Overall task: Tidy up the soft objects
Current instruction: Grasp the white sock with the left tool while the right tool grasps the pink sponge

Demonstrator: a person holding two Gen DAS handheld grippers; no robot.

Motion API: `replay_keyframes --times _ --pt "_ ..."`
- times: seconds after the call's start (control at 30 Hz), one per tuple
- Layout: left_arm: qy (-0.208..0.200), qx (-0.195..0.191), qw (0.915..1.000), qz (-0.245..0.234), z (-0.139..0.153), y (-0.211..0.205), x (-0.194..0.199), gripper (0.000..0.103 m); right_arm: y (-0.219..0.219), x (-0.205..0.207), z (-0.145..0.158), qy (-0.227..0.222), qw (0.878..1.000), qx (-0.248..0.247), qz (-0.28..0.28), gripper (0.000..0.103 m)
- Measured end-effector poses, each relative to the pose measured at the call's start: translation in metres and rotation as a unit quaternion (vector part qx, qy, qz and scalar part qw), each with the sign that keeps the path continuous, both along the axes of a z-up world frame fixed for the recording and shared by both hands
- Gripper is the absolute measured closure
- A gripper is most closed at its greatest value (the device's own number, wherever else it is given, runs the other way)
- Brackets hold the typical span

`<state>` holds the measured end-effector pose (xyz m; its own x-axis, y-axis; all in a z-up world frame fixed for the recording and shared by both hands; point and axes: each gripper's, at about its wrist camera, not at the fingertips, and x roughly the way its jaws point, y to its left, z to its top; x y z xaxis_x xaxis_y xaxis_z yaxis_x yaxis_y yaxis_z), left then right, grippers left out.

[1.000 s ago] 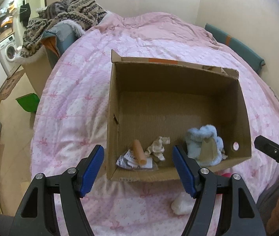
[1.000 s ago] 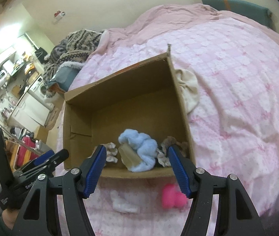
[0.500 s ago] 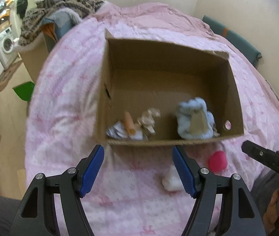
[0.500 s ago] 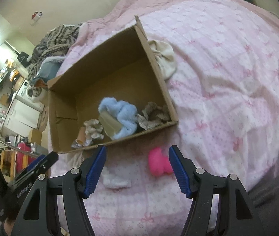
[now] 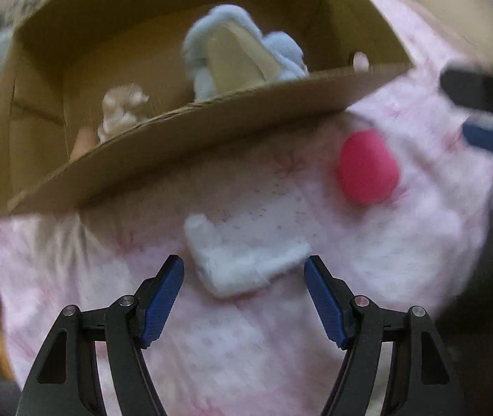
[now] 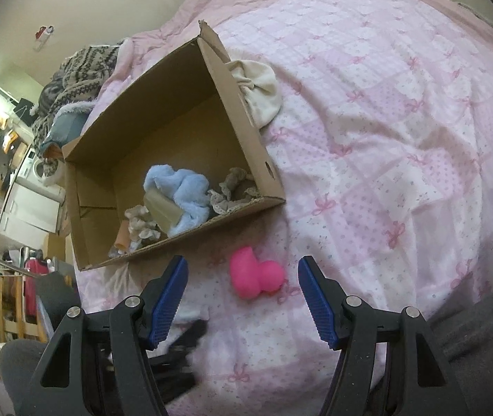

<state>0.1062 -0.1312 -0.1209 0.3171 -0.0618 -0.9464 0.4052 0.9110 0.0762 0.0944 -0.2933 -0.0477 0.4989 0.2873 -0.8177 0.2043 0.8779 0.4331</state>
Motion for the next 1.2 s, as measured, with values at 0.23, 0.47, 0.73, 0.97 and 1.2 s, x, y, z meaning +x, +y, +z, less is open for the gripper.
replay_keyframes --times 0.23,0.47,0.73,0.97,1.2 --pt "0.029 -0.049 0.9981 0.022 -0.006 0.004 0.016 0.044 -0.003 0.001 -0.003 0.006 1.0 0.0 -0.005 0.034" --pt "0.06 -0.103 0.9924 0.028 0.002 0.016 0.018 0.078 0.0 0.006 -0.008 0.016 1.0 -0.005 0.001 0.034" --pt "0.035 -0.106 0.9914 0.069 0.032 0.049 -0.002 0.078 0.007 0.024 -0.039 0.077 0.997 -0.01 0.012 0.034" --pt "0.012 -0.097 0.9893 0.108 0.045 0.079 -0.007 0.078 0.041 0.044 -0.064 0.117 0.987 -0.086 0.062 0.034" --pt "0.001 -0.087 0.9864 0.139 0.05 0.098 -0.005 0.078 0.059 0.046 -0.067 0.122 0.979 -0.139 0.086 0.058"
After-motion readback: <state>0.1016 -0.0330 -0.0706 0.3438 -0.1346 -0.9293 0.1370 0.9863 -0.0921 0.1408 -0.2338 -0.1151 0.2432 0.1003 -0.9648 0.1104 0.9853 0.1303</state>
